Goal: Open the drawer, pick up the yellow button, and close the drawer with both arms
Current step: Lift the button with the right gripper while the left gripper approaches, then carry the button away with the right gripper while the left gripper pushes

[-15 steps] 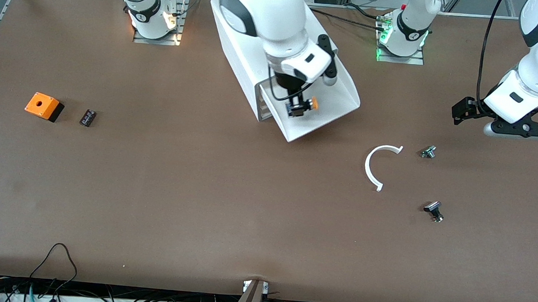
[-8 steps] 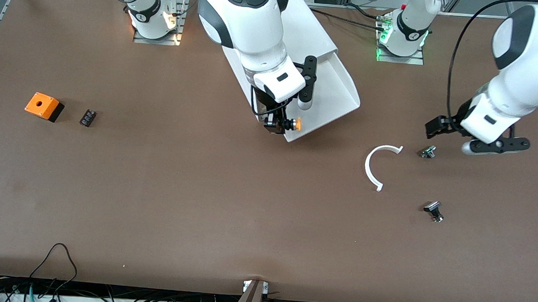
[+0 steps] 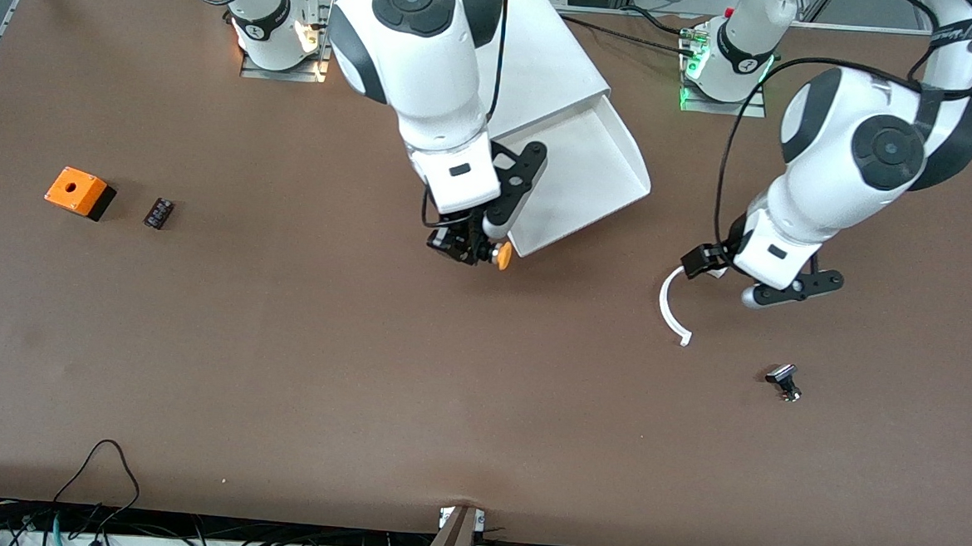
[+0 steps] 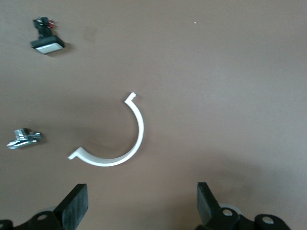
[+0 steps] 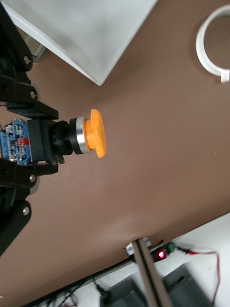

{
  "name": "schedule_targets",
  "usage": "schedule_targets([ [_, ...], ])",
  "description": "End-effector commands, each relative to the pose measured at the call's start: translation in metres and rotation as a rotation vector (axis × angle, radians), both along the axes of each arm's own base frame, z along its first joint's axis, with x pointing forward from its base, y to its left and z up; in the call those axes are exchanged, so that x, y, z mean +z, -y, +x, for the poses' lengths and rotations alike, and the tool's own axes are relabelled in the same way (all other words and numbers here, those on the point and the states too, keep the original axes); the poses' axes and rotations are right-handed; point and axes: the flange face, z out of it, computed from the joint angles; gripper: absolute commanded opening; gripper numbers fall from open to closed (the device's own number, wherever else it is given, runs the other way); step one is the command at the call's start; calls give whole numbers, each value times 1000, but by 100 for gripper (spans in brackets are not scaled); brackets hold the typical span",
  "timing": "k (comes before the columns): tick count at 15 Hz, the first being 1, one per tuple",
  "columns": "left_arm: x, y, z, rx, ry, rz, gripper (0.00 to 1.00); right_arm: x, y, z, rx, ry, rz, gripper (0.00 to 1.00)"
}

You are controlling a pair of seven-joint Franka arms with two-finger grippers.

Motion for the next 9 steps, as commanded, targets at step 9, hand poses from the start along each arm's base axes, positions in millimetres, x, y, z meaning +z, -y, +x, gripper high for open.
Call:
schedule_targets([
  [9,-33,53,-1,89,24,-34,100,-2,32,17,-433,-80,68,24],
])
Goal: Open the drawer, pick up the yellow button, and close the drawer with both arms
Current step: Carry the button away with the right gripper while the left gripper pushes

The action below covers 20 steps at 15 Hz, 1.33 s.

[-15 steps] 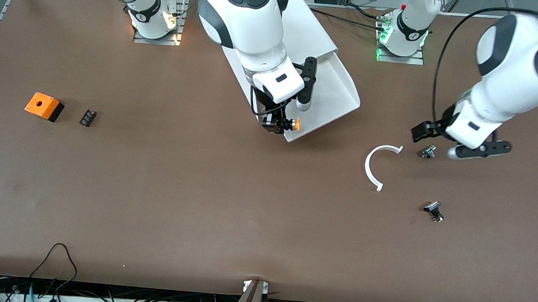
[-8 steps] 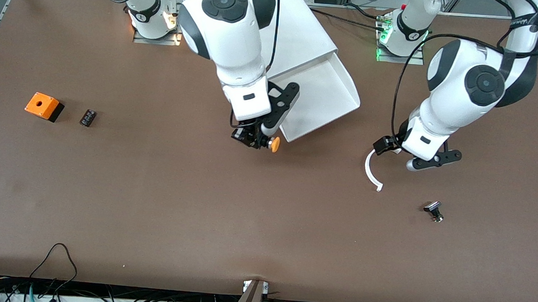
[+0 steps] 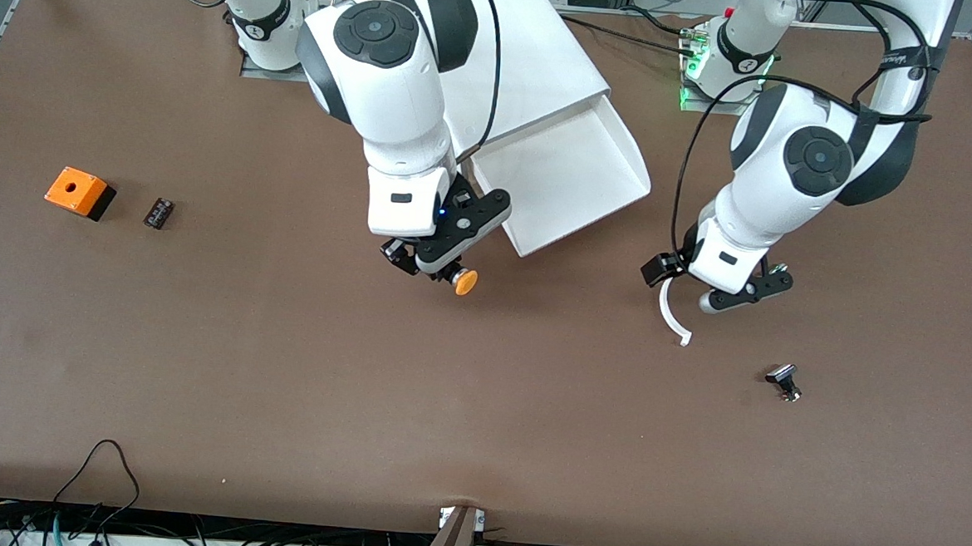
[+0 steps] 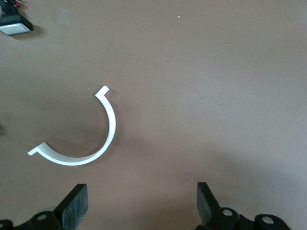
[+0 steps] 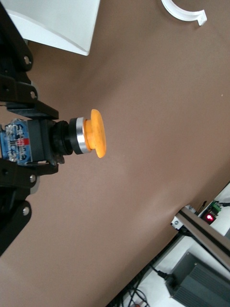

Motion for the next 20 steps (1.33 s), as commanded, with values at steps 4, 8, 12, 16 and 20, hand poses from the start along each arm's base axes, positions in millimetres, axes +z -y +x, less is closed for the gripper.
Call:
schedule_targets([
  [4,-10,11,0,26,2,-14,100,1,16,7,-249,-40,45,24],
  [8,-10,16,-1,27,10,-18,100,-8,32,11,-334,-100,5,22],
  [12,-12,21,-3,41,6,-12,100,-20,80,20,-390,-227,-105,22],
  [16,-11,21,-3,41,8,-12,100,-20,94,27,-346,-231,-117,22],
  [20,-12,22,-3,41,5,-12,100,-24,134,42,-284,-281,-157,22],
])
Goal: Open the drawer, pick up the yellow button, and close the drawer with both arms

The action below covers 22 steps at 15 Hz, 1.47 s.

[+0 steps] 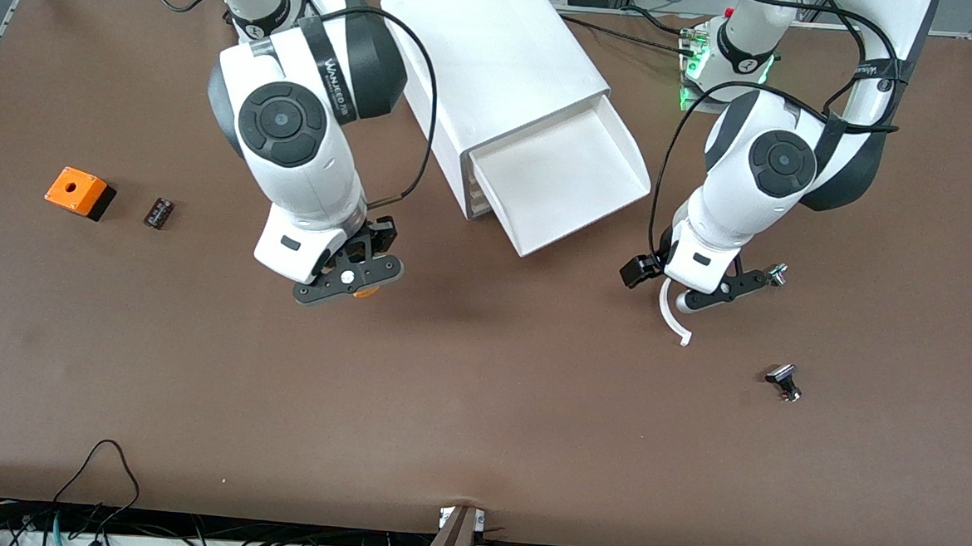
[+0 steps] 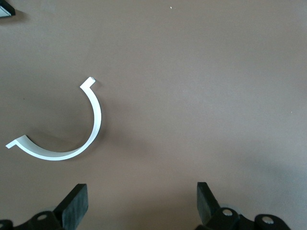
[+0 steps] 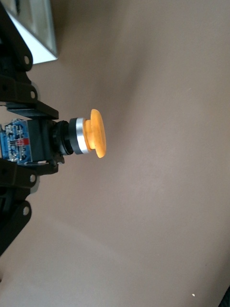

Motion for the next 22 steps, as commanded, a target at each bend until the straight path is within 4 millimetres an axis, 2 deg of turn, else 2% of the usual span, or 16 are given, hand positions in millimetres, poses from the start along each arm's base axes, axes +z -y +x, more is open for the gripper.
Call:
schedule_targets([
  [1,-1,5,-1,15,5,-6,100,4,40,11,70,-55,-7,22],
  [4,-11,27,-7,35,-11,-6,100,10,82,23,156,-71,0,22],
  [5,-18,31,-5,36,3,-10,100,1,97,22,153,-100,-3,22],
  [6,-22,33,-3,52,17,-11,100,3,122,22,125,-113,4,22],
  [8,-35,57,-10,62,17,-17,100,4,155,20,153,-133,16,22],
  [10,-44,65,-15,55,5,-12,100,-9,202,22,173,-178,15,19],
  [12,-54,77,-29,32,-19,-3,100,-16,240,21,167,-207,29,17],
  [14,-56,86,-42,16,-41,-4,100,-24,257,18,158,-220,41,17],
  [16,-60,96,-61,-15,-60,1,100,-39,261,15,153,-216,43,17],
  [19,-67,117,-96,-19,-115,-20,100,-79,278,8,138,-193,47,17],
  [22,-60,130,-118,7,-152,-62,100,-111,286,-4,160,-166,49,17],
])
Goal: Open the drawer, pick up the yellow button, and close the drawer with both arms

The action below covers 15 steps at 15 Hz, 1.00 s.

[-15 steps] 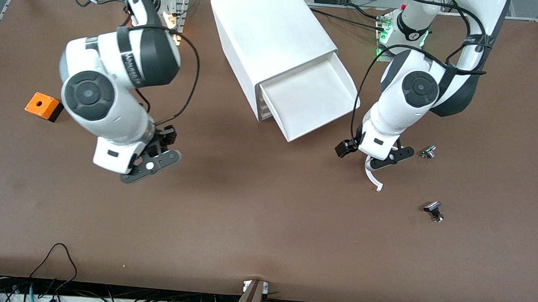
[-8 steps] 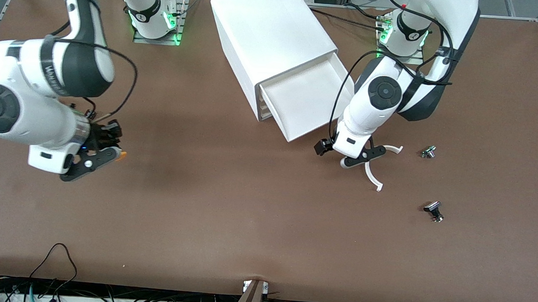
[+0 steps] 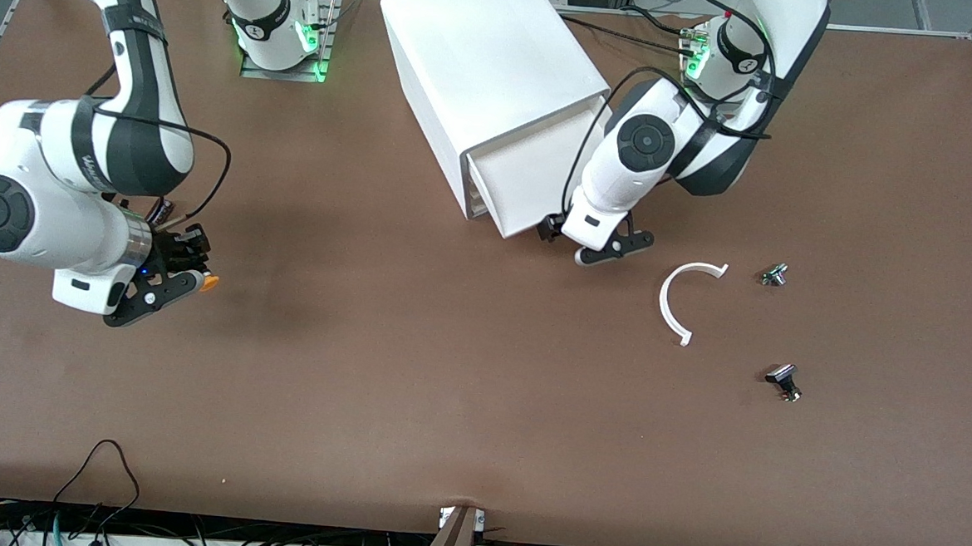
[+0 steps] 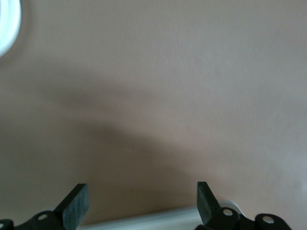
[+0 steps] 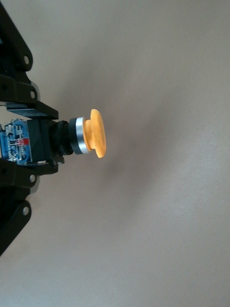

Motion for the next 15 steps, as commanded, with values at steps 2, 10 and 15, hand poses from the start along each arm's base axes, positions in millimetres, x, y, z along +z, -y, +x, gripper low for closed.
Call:
schedule_targets([
  [2,15,9,-39,4,-24,-14,100,-36,23,-30,52,35,25,17],
  [10,18,61,-99,21,-97,-35,100,-141,95,-72,162,81,48,18],
  [15,17,82,-129,5,-134,-47,100,-181,109,-89,208,41,56,18],
])
